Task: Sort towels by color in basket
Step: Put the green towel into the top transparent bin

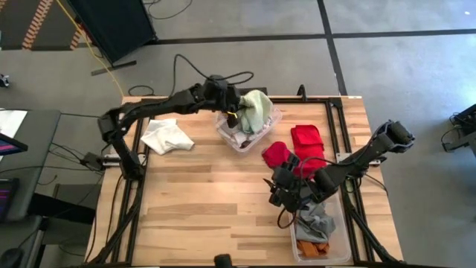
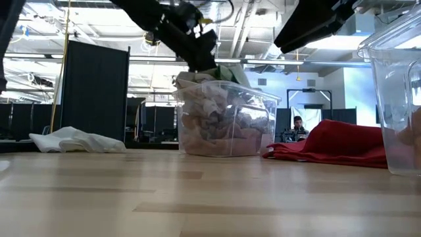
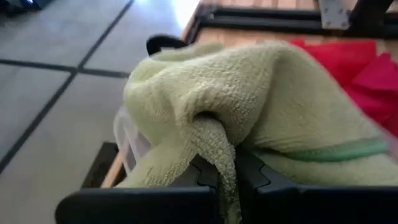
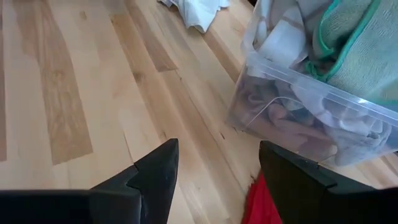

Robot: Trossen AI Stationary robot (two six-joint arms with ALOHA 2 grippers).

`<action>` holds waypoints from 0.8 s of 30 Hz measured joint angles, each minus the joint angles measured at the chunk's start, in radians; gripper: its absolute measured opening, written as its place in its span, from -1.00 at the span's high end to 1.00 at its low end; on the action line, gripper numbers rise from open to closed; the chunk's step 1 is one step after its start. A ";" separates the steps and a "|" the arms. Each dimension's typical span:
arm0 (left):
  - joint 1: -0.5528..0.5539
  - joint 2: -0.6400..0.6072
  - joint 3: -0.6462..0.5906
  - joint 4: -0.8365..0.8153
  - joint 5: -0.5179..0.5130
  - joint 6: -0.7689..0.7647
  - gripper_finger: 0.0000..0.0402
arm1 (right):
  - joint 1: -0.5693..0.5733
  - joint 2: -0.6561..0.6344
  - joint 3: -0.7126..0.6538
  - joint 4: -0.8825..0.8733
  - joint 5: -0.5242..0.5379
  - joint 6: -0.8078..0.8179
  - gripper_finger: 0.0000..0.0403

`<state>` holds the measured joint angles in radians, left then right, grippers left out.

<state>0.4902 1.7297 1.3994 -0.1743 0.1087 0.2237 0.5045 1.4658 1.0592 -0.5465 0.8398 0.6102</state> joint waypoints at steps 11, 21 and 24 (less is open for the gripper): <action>0.003 0.160 0.003 0.010 0.089 -0.019 0.98 | -0.024 0.000 0.000 -0.003 0.015 -0.015 -0.27; 0.002 0.164 0.000 -0.030 0.118 -0.045 0.94 | -0.121 0.000 0.000 -0.056 0.065 -0.020 -0.27; 0.000 0.136 -0.002 -0.048 0.114 -0.050 0.90 | -0.149 0.000 0.000 -0.054 0.065 -0.039 -0.27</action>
<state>0.4904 1.8657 1.3971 -0.2219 0.2228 0.1736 0.3559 1.4658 1.0588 -0.6002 0.9047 0.5709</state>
